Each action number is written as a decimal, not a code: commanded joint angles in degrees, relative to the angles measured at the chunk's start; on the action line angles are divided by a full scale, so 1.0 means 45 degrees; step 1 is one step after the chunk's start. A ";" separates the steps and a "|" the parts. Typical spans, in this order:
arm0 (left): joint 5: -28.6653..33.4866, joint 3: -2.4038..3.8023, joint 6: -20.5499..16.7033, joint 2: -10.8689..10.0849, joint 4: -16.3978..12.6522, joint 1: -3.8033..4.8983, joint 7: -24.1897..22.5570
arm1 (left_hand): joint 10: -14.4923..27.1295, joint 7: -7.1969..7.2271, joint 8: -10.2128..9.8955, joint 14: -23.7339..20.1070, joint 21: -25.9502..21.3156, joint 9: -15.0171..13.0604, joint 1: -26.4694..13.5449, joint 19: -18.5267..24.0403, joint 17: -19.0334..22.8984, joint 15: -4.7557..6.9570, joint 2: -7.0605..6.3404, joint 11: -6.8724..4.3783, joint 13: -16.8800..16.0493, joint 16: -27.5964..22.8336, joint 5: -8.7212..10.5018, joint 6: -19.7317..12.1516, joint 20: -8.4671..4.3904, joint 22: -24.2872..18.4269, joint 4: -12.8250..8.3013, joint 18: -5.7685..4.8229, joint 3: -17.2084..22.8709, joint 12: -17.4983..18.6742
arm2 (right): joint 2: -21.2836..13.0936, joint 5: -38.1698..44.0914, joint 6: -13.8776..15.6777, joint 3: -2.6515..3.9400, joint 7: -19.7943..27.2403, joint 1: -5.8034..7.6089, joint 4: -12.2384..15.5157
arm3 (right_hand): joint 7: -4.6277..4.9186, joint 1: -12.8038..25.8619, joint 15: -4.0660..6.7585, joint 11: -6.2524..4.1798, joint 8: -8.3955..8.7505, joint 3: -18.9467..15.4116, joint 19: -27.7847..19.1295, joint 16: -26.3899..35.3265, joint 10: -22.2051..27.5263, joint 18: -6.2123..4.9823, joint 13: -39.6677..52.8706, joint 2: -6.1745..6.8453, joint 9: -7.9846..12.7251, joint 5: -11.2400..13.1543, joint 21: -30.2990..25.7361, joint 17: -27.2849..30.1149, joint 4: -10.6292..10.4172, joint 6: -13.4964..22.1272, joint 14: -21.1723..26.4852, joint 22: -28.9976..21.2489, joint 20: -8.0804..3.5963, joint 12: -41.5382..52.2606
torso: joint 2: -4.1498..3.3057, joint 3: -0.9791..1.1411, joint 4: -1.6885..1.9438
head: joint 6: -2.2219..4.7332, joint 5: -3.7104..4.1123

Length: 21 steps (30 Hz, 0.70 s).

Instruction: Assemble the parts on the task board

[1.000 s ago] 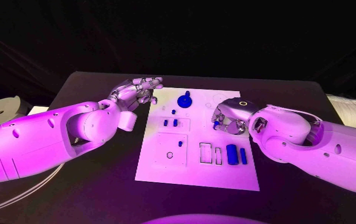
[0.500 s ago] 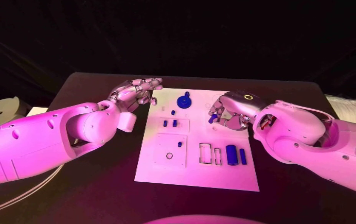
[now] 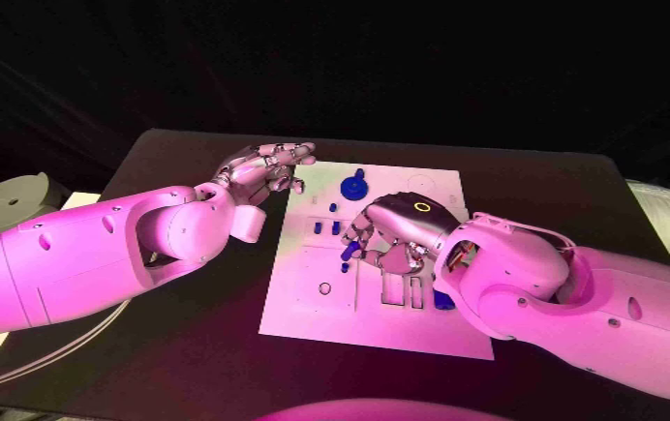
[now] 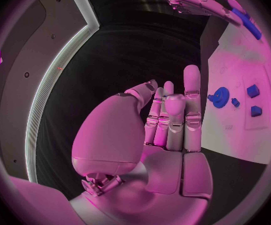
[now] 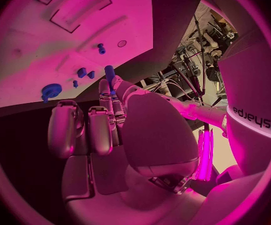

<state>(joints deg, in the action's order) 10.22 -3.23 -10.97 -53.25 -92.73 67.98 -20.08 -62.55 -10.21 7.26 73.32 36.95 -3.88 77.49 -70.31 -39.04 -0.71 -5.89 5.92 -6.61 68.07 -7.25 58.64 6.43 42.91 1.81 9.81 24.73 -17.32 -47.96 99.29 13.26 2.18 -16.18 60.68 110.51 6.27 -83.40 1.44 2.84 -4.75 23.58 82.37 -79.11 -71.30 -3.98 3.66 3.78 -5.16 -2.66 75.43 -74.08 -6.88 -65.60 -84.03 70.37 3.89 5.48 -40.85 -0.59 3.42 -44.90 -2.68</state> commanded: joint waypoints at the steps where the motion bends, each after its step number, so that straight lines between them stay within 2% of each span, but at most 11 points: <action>1: -0.0050 0.0006 0.0268 0.0033 -0.0022 -0.0004 -0.0055 | 0.0083 0.0002 0.0016 -0.0095 0.0022 0.0003 0.0025 0.0046 0.0014 -0.0034 0.0022 -0.0045 -0.0016 -0.0053 -0.0031 -0.0086 0.0014 -0.0021 -0.0061 0.0135 0.0006 -0.0051 | 0.0377 -0.0130 -0.0009 -0.0061 0.0525 -0.0247 -0.0177 | 0.0140 -0.0001 0.0019 0.0087 -0.0011 0.0055 0.0051 -0.0020 0.0009 -0.0093 0.0005 0.0129 0.0015 -0.0035 0.0037 0.0023 0.0017 -0.0080 -0.0716 -0.0018 0.0037 -0.0095 | 0.0005 -0.0012 -0.0014 | -0.0098 -0.0179; 2: -0.0050 0.0006 0.0269 0.0038 -0.0023 -0.0004 -0.0055 | 0.0083 0.0002 0.0016 -0.0095 0.0022 0.0003 0.0025 0.0046 0.0014 -0.0034 0.0022 -0.0045 -0.0016 -0.0053 -0.0031 -0.0086 0.0014 -0.0021 -0.0061 0.0135 0.0006 -0.0051 | 0.0498 -0.0106 -0.0027 -0.0084 0.0571 -0.0331 -0.0232 | 0.0144 -0.0001 0.0018 0.0089 -0.0009 0.0060 0.0048 -0.0021 0.0009 -0.0094 0.0005 0.0131 0.0015 -0.0036 0.0033 0.0021 0.0020 -0.0080 -0.0716 -0.0024 0.0038 -0.0100 | 0.0002 -0.0011 -0.0010 | -0.0133 -0.0256; 5: -0.0050 0.0007 0.0275 0.0054 -0.0027 -0.0004 -0.0055 | 0.0083 0.0002 0.0016 -0.0095 0.0022 0.0003 0.0025 0.0046 0.0014 -0.0034 0.0022 -0.0045 -0.0016 -0.0053 -0.0031 -0.0086 0.0014 -0.0021 -0.0061 0.0135 0.0006 -0.0051 | 0.0802 0.0148 -0.0067 -0.0133 0.0667 -0.0550 -0.0389 | 0.0155 -0.0004 0.0013 0.0096 -0.0002 0.0076 0.0045 -0.0019 0.0009 -0.0095 0.0006 0.0137 0.0016 -0.0037 0.0028 0.0026 0.0030 -0.0078 -0.0715 -0.0030 0.0042 -0.0115 | -0.0018 -0.0001 0.0012 | -0.0186 -0.0320; 8: -0.0050 0.0007 0.0282 0.0072 -0.0029 -0.0004 -0.0052 | 0.0083 0.0002 0.0016 -0.0095 0.0022 0.0003 0.0025 0.0046 0.0014 -0.0034 0.0022 -0.0045 -0.0016 -0.0053 -0.0031 -0.0086 0.0014 -0.0021 -0.0061 0.0135 0.0006 -0.0051 | 0.1095 0.0355 -0.0134 -0.0194 0.0759 -0.0727 -0.0655 | 0.0161 -0.0005 0.0011 0.0100 0.0001 0.0082 0.0043 -0.0018 0.0009 -0.0097 0.0006 0.0141 0.0016 -0.0039 0.0024 0.0028 0.0035 -0.0078 -0.0714 -0.0036 0.0044 -0.0122 | -0.0005 0.0000 0.0002 | -0.0223 -0.0369; 11: -0.0050 0.0007 0.0281 0.0080 -0.0030 -0.0003 -0.0055 | 0.0083 0.0002 0.0016 -0.0095 0.0022 0.0003 0.0025 0.0046 0.0014 -0.0034 0.0022 -0.0045 -0.0016 -0.0053 -0.0031 -0.0086 0.0014 -0.0021 -0.0061 0.0135 0.0006 -0.0051 | 0.1278 0.0433 -0.0212 -0.0254 0.0806 -0.0817 -0.0870 | 0.0161 -0.0005 0.0011 0.0100 0.0001 0.0082 0.0043 -0.0018 0.0009 -0.0097 0.0006 0.0141 0.0016 -0.0039 0.0024 0.0028 0.0035 -0.0078 -0.0714 -0.0036 0.0044 -0.0122 | -0.0005 -0.0011 0.0003 | -0.0227 -0.0374; 21: -0.0050 0.0007 0.0295 0.0096 -0.0018 -0.0003 -0.0056 | 0.0083 0.0002 0.0016 -0.0095 0.0022 0.0003 0.0025 0.0046 0.0014 -0.0034 0.0022 -0.0045 -0.0016 -0.0053 -0.0031 -0.0086 0.0014 -0.0021 -0.0061 0.0135 0.0006 -0.0051 | 0.1651 0.0514 -0.0536 -0.0376 0.0842 -0.1027 -0.1457 | 0.0169 -0.0007 0.0006 0.0104 0.0005 0.0093 0.0039 -0.0018 0.0004 -0.0098 0.0008 0.0148 0.0016 -0.0039 0.0018 0.0030 0.0044 -0.0080 -0.0714 -0.0044 0.0047 -0.0131 | -0.0008 0.0005 -0.0008 | -0.0280 -0.0393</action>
<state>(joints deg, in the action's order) 10.21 -3.23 -10.82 -52.94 -92.73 67.97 -20.03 -62.55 -10.21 7.26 73.32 36.96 -3.88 77.49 -70.31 -39.05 -0.71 -5.89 5.92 -6.60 68.07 -7.25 58.64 6.43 42.91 1.82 9.81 24.73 -17.31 -40.66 100.43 12.33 0.49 -13.18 56.14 104.14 6.47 -83.39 1.44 2.93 -4.49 23.75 82.37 -79.11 -71.39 -3.98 3.66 3.79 -4.95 -2.62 75.43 -74.02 -6.72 -65.41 -84.02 70.23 3.90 5.26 -40.90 -0.59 3.41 -46.06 -4.37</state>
